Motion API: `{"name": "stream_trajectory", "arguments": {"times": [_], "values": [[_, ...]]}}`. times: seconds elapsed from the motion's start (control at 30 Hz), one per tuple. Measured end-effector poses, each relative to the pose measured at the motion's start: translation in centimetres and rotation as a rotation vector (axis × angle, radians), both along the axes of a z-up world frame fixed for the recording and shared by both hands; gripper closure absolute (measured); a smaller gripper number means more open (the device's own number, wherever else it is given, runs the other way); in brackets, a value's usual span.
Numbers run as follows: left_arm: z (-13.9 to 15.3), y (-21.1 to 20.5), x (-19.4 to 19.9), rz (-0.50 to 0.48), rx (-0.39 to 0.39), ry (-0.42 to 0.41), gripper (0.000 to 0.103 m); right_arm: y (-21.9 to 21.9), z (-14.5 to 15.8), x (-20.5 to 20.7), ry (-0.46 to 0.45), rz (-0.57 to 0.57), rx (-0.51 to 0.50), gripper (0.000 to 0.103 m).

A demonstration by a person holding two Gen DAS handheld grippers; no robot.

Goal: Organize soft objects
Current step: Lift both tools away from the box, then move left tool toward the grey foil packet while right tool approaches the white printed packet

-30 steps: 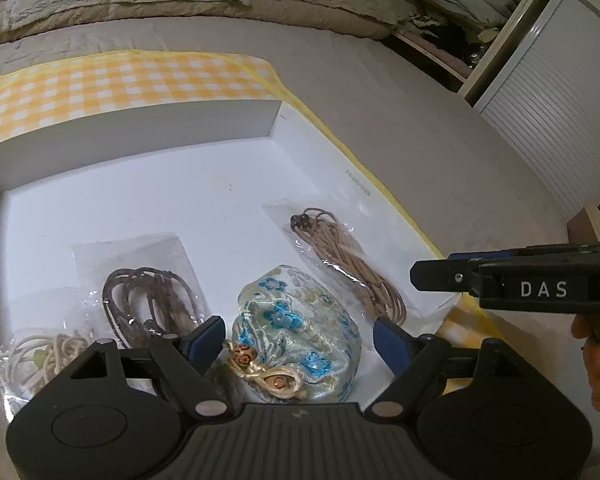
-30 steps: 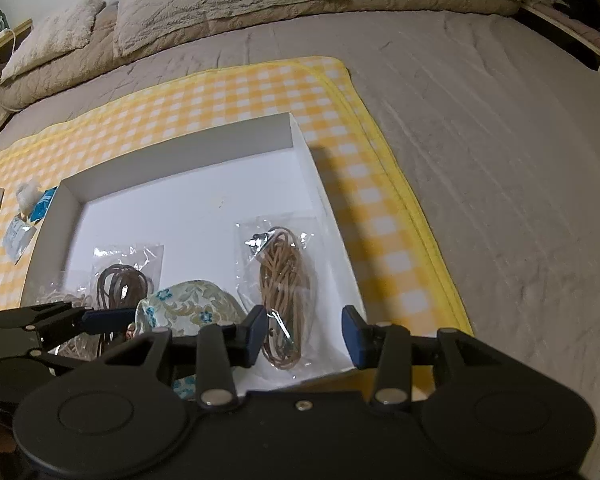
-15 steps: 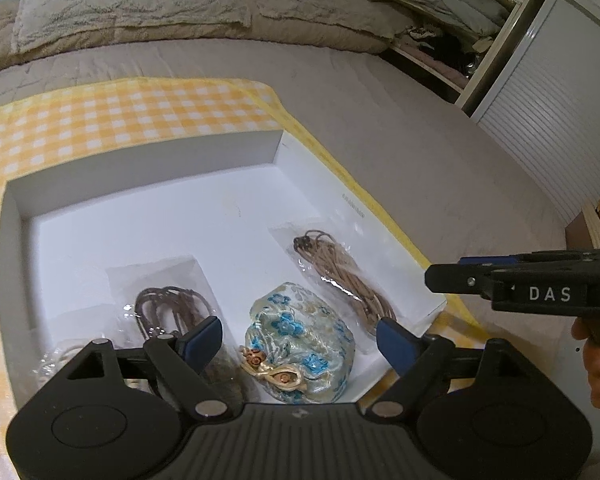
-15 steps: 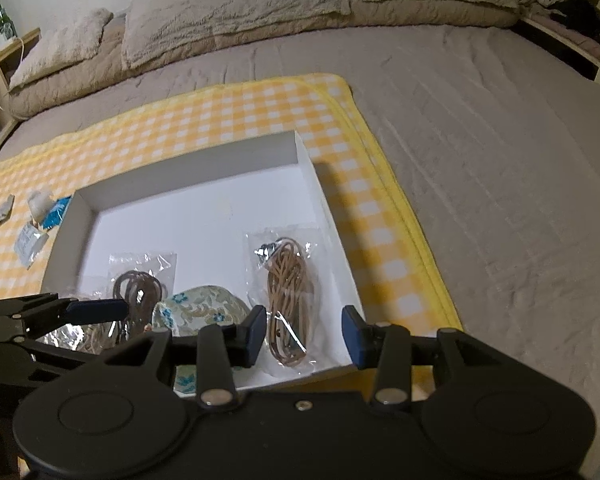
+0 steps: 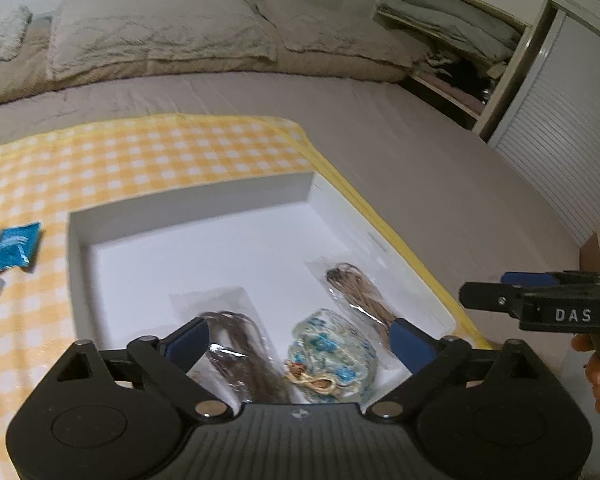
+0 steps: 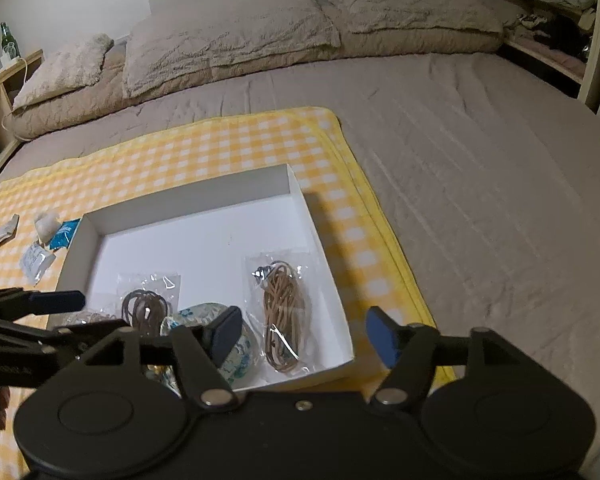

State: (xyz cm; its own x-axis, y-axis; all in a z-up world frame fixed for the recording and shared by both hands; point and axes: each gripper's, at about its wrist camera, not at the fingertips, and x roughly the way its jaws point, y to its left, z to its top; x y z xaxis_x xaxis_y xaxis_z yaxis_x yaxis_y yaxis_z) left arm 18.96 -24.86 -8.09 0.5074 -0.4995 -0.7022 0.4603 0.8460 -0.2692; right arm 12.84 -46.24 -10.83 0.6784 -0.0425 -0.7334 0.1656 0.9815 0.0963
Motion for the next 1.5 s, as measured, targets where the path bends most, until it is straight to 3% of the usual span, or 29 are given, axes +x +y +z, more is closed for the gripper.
{"name": "stream_trajectory", "arguments": {"times": [0.33, 0.93, 1.5], "values": [[1.5, 3.0, 0.0, 0.077, 0.028, -0.044, 0.0, 1.4, 1.1, -0.5, -0.074, 0.04, -0.041, 0.0], [3.2, 12.1, 1.3, 0.281, 0.062, -0.111, 0.0, 6.1, 2.2, 1.9, -0.111, 0.079, -0.064, 0.0], [4.8, 23.9, 1.8, 0.485, 0.091, -0.146, 0.0, 17.8, 3.9, 7.4, -0.158, 0.268, -0.071, 0.0]]}}
